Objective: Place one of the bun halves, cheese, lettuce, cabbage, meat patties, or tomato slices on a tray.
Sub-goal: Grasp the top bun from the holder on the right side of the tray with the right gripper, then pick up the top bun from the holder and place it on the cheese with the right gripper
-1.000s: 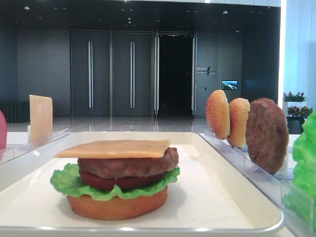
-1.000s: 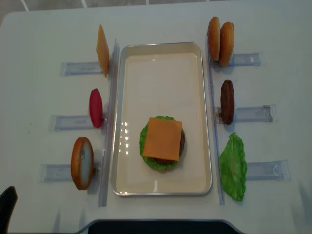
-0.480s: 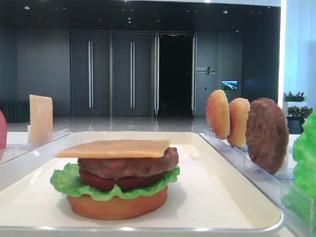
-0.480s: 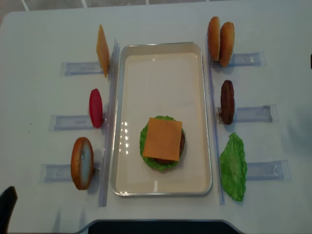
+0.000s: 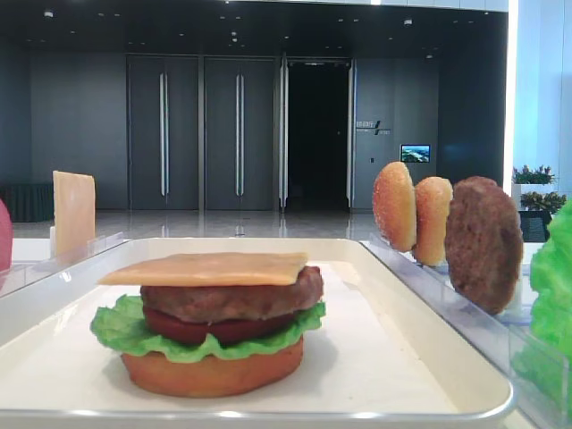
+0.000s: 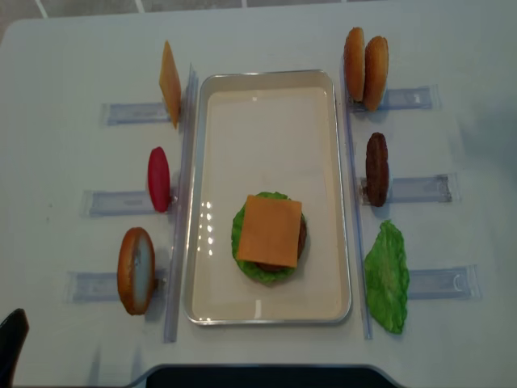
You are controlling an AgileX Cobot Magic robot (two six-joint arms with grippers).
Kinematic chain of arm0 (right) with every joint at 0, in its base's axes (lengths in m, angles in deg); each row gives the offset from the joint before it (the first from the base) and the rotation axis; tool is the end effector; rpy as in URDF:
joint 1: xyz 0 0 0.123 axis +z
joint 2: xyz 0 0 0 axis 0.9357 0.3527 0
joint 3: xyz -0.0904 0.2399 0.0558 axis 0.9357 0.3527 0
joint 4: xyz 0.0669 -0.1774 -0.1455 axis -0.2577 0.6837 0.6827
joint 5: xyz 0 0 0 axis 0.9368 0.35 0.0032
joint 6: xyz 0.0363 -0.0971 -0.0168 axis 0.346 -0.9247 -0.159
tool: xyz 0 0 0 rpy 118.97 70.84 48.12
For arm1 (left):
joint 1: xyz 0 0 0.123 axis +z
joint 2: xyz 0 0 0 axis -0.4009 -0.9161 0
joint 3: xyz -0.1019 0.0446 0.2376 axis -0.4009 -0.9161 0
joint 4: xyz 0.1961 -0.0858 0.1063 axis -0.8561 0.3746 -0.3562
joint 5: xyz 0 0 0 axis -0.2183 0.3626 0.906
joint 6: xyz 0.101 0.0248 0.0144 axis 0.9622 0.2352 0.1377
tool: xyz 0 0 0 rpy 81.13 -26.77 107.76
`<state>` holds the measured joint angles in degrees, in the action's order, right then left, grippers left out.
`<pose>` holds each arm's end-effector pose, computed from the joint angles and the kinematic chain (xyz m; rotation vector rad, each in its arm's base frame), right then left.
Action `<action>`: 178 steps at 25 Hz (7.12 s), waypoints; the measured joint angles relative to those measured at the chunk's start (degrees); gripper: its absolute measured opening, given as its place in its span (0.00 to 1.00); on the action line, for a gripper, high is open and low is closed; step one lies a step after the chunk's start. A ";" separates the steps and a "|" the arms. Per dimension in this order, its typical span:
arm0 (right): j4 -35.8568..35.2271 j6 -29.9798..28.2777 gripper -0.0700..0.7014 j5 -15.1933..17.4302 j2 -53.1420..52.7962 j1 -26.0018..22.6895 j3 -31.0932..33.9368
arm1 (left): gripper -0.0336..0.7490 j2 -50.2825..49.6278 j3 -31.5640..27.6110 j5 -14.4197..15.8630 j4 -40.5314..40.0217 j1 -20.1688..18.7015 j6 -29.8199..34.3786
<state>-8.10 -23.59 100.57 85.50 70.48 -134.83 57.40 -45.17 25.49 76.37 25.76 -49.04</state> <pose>0.3208 0.0204 0.3416 -0.1532 2.6099 0.1603 0.0168 -0.0002 0.2528 -0.0045 2.1069 0.0302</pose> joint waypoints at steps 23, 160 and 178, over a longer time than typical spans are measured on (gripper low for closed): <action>0.65 4.48 0.70 3.34 20.25 0.06 -17.29 | 0.70 0.00 0.00 0.00 0.00 0.00 0.00; 3.79 21.01 0.39 -2.03 26.82 21.75 -19.07 | 0.70 0.00 0.00 0.00 0.00 0.00 0.27; -10.07 12.71 0.39 1.28 14.94 21.75 -15.31 | 0.70 0.00 0.00 0.00 0.00 0.00 0.27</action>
<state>-18.17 -10.88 101.85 100.44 92.23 -150.14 57.40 -45.17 25.49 76.37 25.76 -48.77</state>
